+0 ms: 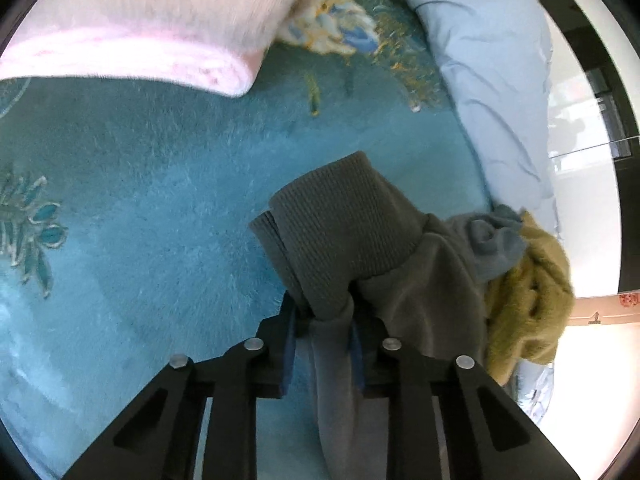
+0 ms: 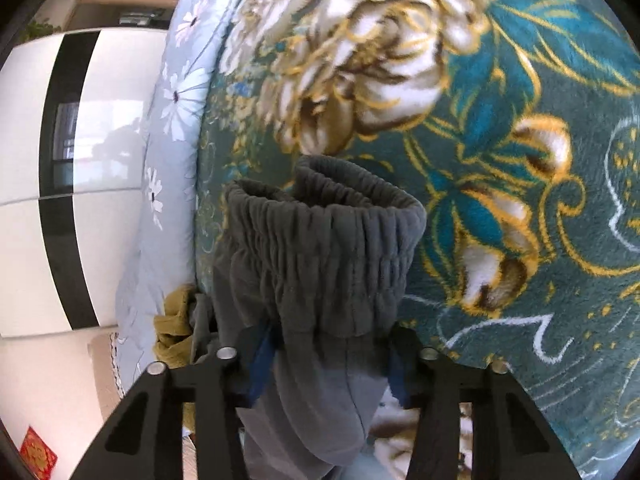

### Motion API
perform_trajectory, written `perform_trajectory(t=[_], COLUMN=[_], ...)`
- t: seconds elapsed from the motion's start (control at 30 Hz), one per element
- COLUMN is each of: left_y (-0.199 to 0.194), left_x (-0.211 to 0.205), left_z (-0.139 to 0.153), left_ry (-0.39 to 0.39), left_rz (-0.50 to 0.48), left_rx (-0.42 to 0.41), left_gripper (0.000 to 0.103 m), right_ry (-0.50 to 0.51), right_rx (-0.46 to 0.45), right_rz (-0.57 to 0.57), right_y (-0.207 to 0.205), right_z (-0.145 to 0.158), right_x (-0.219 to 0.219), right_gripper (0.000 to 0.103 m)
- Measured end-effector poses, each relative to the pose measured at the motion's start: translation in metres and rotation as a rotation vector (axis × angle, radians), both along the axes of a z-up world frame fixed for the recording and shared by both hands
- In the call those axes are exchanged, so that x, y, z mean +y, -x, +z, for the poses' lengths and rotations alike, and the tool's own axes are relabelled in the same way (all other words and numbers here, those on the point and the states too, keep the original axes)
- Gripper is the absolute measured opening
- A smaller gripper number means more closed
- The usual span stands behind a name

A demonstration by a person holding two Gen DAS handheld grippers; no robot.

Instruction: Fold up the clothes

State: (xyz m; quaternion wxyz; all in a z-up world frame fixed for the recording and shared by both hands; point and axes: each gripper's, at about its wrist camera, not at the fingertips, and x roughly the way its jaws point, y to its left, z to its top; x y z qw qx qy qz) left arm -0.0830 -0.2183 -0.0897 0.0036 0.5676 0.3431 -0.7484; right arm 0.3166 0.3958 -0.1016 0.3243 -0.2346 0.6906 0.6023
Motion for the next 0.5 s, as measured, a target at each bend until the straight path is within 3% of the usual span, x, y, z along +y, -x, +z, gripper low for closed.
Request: perform_trajectory(t=[0.1, 0.2, 0.27, 0.3, 0.37, 0.5], left_y=[-0.011, -0.033, -0.051, -0.061, -0.075, -0.088], left_x=[0.000, -0.004, -0.015, -0.024, -0.040, -0.050], left_z=[0.028, 0.073, 0.096, 0.095, 0.075, -0.007], left_ry=[-0.046, -0.152, -0.156, -0.145, -0.125, -0.111], left_rz=[-0.013, -0.031, -0.038, -0.026, -0.003, 0.056], left_rx=[0.073, 0.230, 0.316, 0.319, 0.256, -0.052], left_gripper=[0.022, 0.021, 0.022, 0.022, 0.023, 0.023], right_ry=[-0.050, -0.153, -0.274, -0.287, -0.245, -0.053], right_rx=[0.060, 0.181, 0.258, 0.268, 0.219, -0.024], right_rz=[0.075, 0.168, 0.216, 0.225, 0.234, 0.177], right_y=[0.005, 0.001, -0.018, -0.028, -0.041, -0.057], right_z=[0.031, 0.075, 0.101, 0.102, 0.081, 0.000], right_x=[0.006, 0.010, 0.009, 0.009, 0.009, 0.006], right_gripper=[0.032, 0.031, 0.030, 0.031, 0.031, 0.032])
